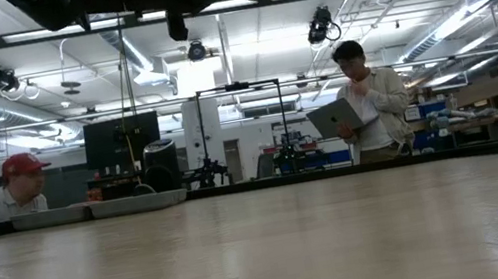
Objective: Coil cords
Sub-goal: Coil the red wire onto the spool
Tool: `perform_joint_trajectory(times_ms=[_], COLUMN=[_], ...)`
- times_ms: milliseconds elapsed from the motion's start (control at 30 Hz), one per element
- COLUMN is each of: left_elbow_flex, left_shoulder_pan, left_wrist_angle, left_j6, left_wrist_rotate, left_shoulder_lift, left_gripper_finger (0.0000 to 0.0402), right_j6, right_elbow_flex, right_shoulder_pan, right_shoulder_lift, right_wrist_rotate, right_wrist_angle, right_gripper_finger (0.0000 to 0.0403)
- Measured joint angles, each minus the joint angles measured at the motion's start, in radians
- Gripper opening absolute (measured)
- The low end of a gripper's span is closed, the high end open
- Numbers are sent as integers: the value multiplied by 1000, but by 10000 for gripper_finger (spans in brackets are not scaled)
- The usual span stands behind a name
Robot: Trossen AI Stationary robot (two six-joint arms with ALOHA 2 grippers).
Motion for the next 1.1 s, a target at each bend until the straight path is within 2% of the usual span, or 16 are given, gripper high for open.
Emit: perform_joint_trajectory(times_ms=[400,633,700,867,1100], left_elbow_flex=[0,0,0,0,0], left_shoulder_pan=[0,-1,0,-1,-1], left_wrist_angle=[-63,-71,-75,-71,-62], left_j6=[-1,-1,0,-1,-1], left_wrist_rotate=[37,72,73,77,75], left_shoulder_lift=[-77,-79,-79,-79,-79], left_gripper_finger=[0,0,0,0,0], right_j6=[-3,57,91,165,287], right_elbow_flex=[0,0,-1,-1,-2], right_shoulder_pan=[37,49,48,48,48], right_shoulder_lift=[-20,-35,-41,-61,-61], right_wrist_rotate=[11,8,10,-1,-9], right_wrist_angle=[-24,-108,-148,-250,-382], right_gripper_finger=[8,70,75,10,2])
